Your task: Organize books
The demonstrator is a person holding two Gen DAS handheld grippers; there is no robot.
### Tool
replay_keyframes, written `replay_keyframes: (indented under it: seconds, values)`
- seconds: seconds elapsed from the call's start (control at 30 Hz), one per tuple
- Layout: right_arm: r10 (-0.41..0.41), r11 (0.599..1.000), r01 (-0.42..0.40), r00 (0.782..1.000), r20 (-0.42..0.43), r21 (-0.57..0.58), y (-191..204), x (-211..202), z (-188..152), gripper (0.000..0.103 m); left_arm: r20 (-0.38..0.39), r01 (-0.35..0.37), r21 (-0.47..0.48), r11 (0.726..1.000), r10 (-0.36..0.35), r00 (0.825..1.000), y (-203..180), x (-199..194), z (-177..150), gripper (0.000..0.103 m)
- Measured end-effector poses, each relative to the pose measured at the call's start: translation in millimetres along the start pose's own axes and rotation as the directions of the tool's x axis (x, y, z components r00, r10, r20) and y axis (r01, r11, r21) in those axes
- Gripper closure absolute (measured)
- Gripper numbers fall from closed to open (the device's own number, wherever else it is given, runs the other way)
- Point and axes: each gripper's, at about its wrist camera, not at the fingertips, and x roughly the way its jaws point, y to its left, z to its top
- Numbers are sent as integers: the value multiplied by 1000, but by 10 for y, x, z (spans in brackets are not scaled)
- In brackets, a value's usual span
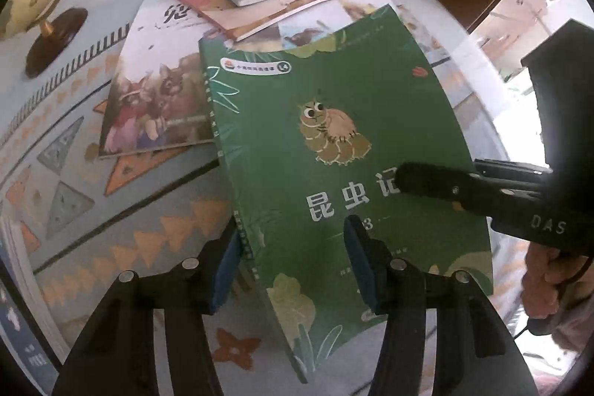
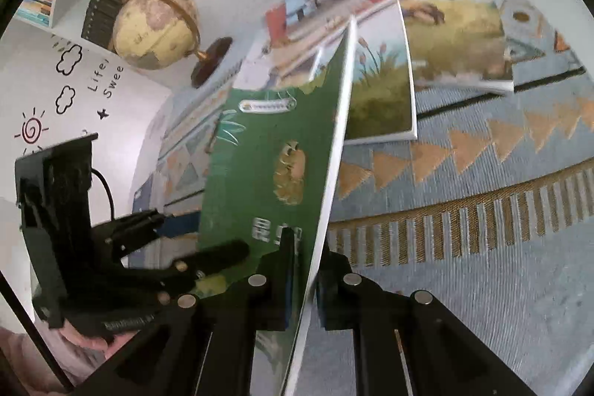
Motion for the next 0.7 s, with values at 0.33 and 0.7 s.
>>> replay_keyframes:
  seconds: [0.33,0.7]
  values:
    - [2,1000,-1,999,54,-27,240,-283,-54,94,44,24,-58,998,-21,999,140,-331,3,52]
    - [1,998,4,997,77,-63,627,-259,-69,94,88,19,-84,996,-11,996,401,-641,-117,52]
